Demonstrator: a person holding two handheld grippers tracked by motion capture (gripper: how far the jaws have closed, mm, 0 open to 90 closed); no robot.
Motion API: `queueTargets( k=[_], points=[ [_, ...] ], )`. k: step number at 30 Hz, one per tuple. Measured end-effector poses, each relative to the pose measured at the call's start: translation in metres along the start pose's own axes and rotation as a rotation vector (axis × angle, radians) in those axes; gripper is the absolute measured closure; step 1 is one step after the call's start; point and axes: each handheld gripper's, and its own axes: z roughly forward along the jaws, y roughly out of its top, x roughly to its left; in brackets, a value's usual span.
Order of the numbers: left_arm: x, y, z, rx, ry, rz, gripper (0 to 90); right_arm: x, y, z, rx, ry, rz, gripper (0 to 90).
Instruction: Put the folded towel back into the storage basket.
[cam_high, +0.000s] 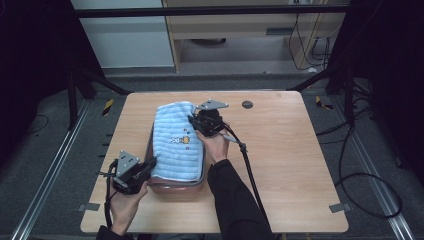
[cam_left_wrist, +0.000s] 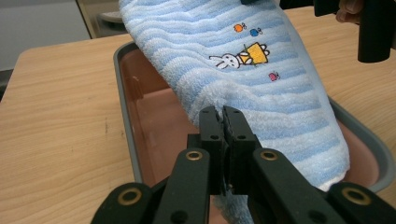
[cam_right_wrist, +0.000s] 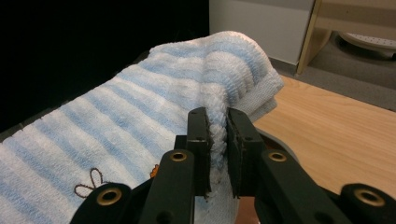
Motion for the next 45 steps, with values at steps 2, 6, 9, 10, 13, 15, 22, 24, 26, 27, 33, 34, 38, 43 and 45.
queueTargets(
  k=[2, 6, 9, 10, 13, 15, 22, 24, 26, 27, 33, 34, 38, 43, 45],
  points=[
    [0.001, -0.003, 0.002, 0.005, 0.007, 0.002, 87.2, 0.001, -0.003, 0.003, 0.009, 0.000, 0.000, 80.7],
    [0.001, -0.009, 0.007, 0.025, 0.008, 0.005, 87.2, 0.001, -0.012, 0.009, 0.025, -0.002, 0.002, 80.5],
    [0.001, -0.011, 0.009, 0.032, 0.010, 0.006, 87.1, 0.000, -0.017, 0.011, 0.032, -0.003, 0.004, 80.4],
    [0.001, -0.013, 0.010, 0.037, 0.012, 0.007, 87.1, 0.000, -0.019, 0.012, 0.035, -0.005, 0.004, 80.4],
    [0.000, -0.017, 0.013, 0.049, 0.016, 0.009, 87.0, 0.000, -0.023, 0.013, 0.048, -0.007, 0.009, 80.2],
    [-0.001, -0.019, 0.015, 0.057, 0.018, 0.009, 87.0, 0.000, -0.026, 0.014, 0.054, -0.008, 0.008, 80.1],
    [0.000, -0.022, 0.018, 0.086, 0.026, 0.009, 86.6, 0.001, -0.035, 0.021, 0.093, -0.020, -0.014, 78.7],
    [0.001, -0.025, 0.022, 0.108, 0.038, 0.002, 85.3, 0.003, -0.036, 0.023, 0.110, -0.021, -0.028, 76.0],
    [0.001, -0.025, 0.023, 0.122, 0.041, 0.003, 80.7, 0.004, -0.037, 0.024, 0.116, -0.023, -0.031, 73.0],
    [0.002, -0.026, 0.024, 0.120, 0.057, -0.001, 77.8, 0.004, -0.038, 0.025, 0.135, -0.032, -0.040, 66.8],
    [0.004, -0.020, 0.017, 0.073, 0.068, -0.010, 67.5, 0.001, -0.038, 0.011, 0.106, -0.061, -0.045, 54.5],
    [0.004, -0.019, 0.016, 0.066, 0.070, -0.008, 67.5, 0.001, -0.038, 0.011, 0.106, -0.061, -0.045, 54.5],
    [0.005, -0.015, 0.010, 0.027, 0.064, -0.016, 62.6, -0.006, -0.038, -0.006, 0.078, -0.064, -0.031, 47.3],
    [0.014, -0.010, 0.002, -0.019, 0.060, -0.043, 54.6, -0.023, -0.038, -0.038, 0.019, -0.081, -0.005, 35.4],
    [0.015, -0.010, 0.001, -0.024, 0.061, -0.049, 51.2, -0.029, -0.040, -0.050, 0.002, -0.081, 0.006, 32.7]
  ],
)
